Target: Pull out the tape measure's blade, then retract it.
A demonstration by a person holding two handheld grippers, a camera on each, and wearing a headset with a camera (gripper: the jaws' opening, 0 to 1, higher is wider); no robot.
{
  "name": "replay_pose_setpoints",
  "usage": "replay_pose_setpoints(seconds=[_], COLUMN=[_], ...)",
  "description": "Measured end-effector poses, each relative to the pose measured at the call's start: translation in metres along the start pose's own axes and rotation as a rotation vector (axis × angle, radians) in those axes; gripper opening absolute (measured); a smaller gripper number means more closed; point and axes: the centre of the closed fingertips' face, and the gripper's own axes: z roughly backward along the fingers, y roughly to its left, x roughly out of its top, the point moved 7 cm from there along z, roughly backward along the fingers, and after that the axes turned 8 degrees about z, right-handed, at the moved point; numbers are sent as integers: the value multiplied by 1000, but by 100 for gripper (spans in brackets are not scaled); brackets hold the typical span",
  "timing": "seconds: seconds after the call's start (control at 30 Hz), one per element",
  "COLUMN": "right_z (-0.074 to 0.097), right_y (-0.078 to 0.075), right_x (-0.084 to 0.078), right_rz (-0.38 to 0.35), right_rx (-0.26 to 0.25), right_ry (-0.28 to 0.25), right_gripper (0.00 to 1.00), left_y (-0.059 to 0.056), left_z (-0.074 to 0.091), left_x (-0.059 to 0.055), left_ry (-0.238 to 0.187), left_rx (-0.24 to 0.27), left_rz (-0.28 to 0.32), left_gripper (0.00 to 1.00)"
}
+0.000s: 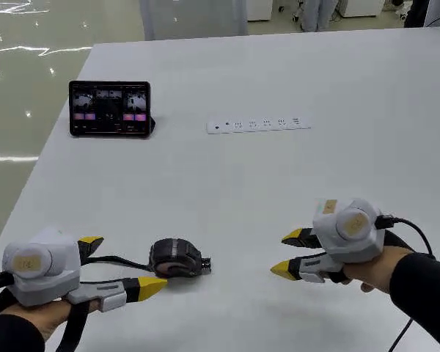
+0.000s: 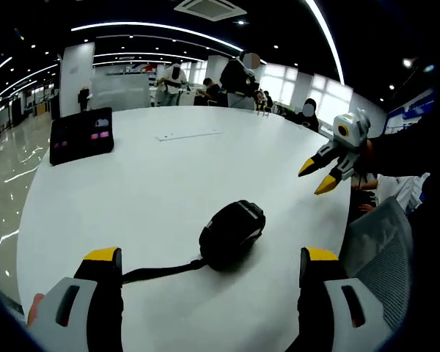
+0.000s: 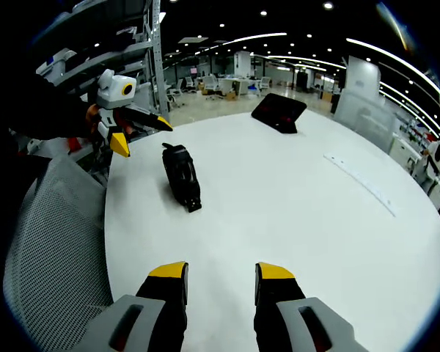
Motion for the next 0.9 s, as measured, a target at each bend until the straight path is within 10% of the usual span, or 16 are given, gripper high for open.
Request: replay_pose_setpoints(seconds=[0.37, 0.9], right_z=[31, 83], right_y=[0, 3], right_x=[-38, -97], right_rz=[-29, -132], right_rx=[-46, -115], right_ry=[20, 34], right_gripper=[44, 78], left_y=[8, 32], left_z=[13, 51], left_x=[-25, -12], left_ry=[58, 74], left_rx=[7, 4], left_rz=[10, -9], left_gripper=[99, 99])
